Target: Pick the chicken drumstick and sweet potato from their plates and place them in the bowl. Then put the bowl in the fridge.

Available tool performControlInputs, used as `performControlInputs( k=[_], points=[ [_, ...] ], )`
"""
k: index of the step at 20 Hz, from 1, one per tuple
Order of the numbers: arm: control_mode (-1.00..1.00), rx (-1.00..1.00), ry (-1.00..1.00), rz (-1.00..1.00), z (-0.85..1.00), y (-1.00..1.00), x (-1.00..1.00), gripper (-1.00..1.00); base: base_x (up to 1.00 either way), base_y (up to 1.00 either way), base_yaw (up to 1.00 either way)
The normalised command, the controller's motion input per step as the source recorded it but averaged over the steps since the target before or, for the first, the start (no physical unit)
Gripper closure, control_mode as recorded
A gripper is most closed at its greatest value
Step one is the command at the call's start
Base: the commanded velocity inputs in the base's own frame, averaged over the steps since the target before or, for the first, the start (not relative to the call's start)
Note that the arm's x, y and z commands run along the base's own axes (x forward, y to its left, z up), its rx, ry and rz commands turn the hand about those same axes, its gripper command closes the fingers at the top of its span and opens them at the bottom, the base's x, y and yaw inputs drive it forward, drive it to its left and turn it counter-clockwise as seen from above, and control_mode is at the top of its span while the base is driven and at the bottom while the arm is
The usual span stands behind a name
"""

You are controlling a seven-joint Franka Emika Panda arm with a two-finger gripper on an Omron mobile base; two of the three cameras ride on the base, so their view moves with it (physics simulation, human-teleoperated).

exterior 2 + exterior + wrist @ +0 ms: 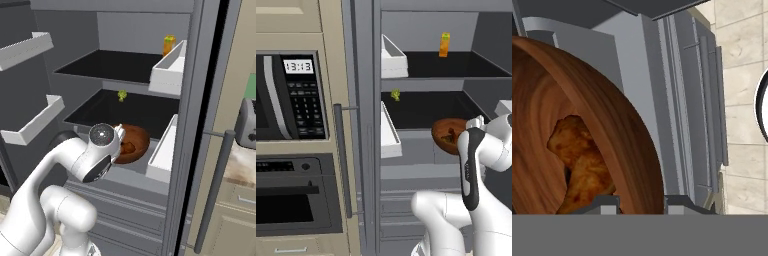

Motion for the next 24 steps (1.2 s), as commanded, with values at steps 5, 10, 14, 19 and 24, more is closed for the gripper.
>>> performControlInputs(
  k=[5,10,14,19,24],
  points=[
    [-1.00,0.00,0.00,0.00,0.00,0.00,0.00,1.00,0.00,0.00,0.00],
    [-1.00,0.00,0.00,0.00,0.00,0.00,0.00,1.00,0.00,0.00,0.00],
    [-1.00,0.00,0.00,0.00,0.00,0.00,-0.03,1.00,0.00,0.00,0.00],
    [-1.00,0.01,-0.01,-0.02,0.19,0.00,-0.31,1.00,0.00,0.00,0.00],
    [-1.00,0.03,0.00,-0.03,0.54,0.05,-0.13,1.00,0.00,0.00,0.00]
  ],
)
